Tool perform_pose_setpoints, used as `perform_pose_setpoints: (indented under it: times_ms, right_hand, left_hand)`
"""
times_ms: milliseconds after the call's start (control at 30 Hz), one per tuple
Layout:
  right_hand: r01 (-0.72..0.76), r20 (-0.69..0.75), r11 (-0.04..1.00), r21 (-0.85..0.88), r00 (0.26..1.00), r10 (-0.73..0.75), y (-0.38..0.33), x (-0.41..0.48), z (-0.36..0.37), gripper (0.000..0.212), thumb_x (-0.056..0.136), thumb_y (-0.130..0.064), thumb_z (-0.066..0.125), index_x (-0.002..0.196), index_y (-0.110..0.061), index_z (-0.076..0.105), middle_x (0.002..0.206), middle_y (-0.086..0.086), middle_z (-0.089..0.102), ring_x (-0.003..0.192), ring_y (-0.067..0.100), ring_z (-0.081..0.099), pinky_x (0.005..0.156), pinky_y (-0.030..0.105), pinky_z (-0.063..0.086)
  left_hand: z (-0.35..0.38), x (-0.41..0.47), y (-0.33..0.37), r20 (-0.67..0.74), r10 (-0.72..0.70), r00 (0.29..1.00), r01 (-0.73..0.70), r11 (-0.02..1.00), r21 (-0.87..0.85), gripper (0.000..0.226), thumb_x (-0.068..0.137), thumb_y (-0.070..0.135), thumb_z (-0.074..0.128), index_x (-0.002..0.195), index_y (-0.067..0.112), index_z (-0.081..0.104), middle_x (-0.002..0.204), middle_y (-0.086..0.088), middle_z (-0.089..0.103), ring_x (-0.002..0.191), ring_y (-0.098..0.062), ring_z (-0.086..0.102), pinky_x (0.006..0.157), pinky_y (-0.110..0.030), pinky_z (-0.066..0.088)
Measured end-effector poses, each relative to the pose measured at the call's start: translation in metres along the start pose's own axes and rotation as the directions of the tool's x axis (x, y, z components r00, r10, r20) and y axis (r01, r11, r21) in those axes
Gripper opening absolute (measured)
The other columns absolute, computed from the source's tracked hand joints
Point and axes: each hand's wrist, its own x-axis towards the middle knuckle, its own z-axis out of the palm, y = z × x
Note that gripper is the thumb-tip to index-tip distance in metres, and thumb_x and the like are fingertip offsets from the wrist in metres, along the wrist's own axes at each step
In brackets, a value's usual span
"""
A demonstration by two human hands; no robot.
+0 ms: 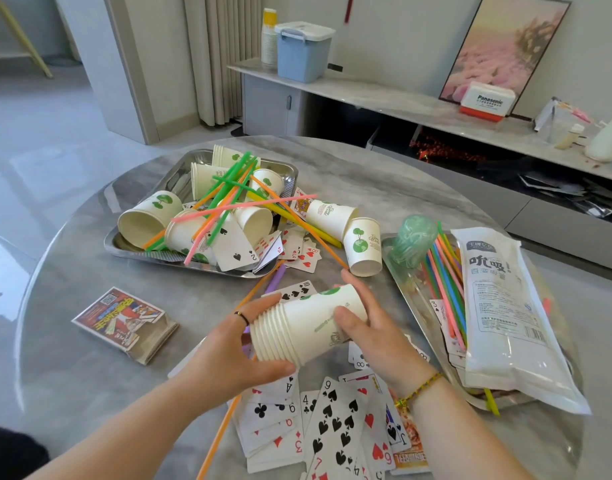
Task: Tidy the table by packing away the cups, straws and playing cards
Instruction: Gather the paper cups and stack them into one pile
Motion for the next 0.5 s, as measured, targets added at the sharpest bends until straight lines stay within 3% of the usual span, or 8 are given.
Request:
perform_pose_setpoints:
  times_ms: [167,267,367,433,500]
  right_hand:
    - [0.060,-0.093,0.998,0.015,0.994,-0.058,0.000,0.002,0.000,0.048,0.081,-0.007,0.060,0.108,-0.043,0.042,0.102,-0.015,0.056,0.077,-0.015,0.059,0.065,0.006,0.047]
    - [0.103,-0.198,0.994,-0.022,0.975,-0.106,-0.003,0.003,-0.003,0.052,0.078,-0.003,0.062,0.110,-0.038,0.043,0.112,-0.010,0.053,0.091,-0.005,0.057,0.071,0.009,0.050]
    - [0.138,-0.357,0.988,-0.076,0.921,-0.156,-0.009,0.005,-0.014,0.049,0.074,-0.001,0.066,0.098,-0.037,0.042,0.106,-0.014,0.050,0.086,0.002,0.056,0.065,0.009,0.051]
    - [0.133,-0.442,0.978,-0.160,0.877,-0.191,-0.014,0.007,-0.023,0.049,0.071,-0.003,0.069,0.089,-0.036,0.040,0.099,-0.020,0.044,0.081,-0.003,0.052,0.056,0.007,0.047]
    - [0.104,-0.440,0.946,-0.308,0.866,-0.238,-0.017,0.010,-0.028,0.050,0.069,-0.007,0.072,0.089,-0.038,0.039,0.098,-0.024,0.041,0.084,-0.005,0.048,0.060,0.006,0.044]
  left_hand:
    - [0.005,0.003,-0.005,-0.018,0.041,0.999,-0.040,0.999,0.036,0.081,0.056,0.016,0.083,0.106,0.055,0.034,0.113,0.030,0.044,0.105,0.011,0.045,0.074,0.005,0.036]
    - [0.009,0.007,-0.006,0.031,0.073,0.997,-0.076,0.990,0.122,0.087,0.058,0.023,0.082,0.108,0.061,0.022,0.117,0.041,0.030,0.107,0.026,0.030,0.080,0.011,0.024]
    - [0.009,0.009,-0.007,0.084,0.047,0.995,-0.067,0.965,0.252,0.087,0.064,0.034,0.077,0.115,0.064,0.014,0.127,0.042,0.024,0.118,0.018,0.029,0.099,-0.004,0.021]
    - [0.010,0.008,-0.010,0.096,0.011,0.995,-0.048,0.918,0.393,0.084,0.072,0.041,0.070,0.133,0.049,0.013,0.142,0.027,0.022,0.132,0.002,0.022,0.110,-0.019,0.016]
    - [0.012,0.009,-0.016,0.117,0.006,0.993,-0.071,0.826,0.559,0.079,0.079,0.047,0.059,0.140,0.038,0.010,0.149,0.018,0.015,0.137,-0.002,0.012,0.112,-0.021,0.001]
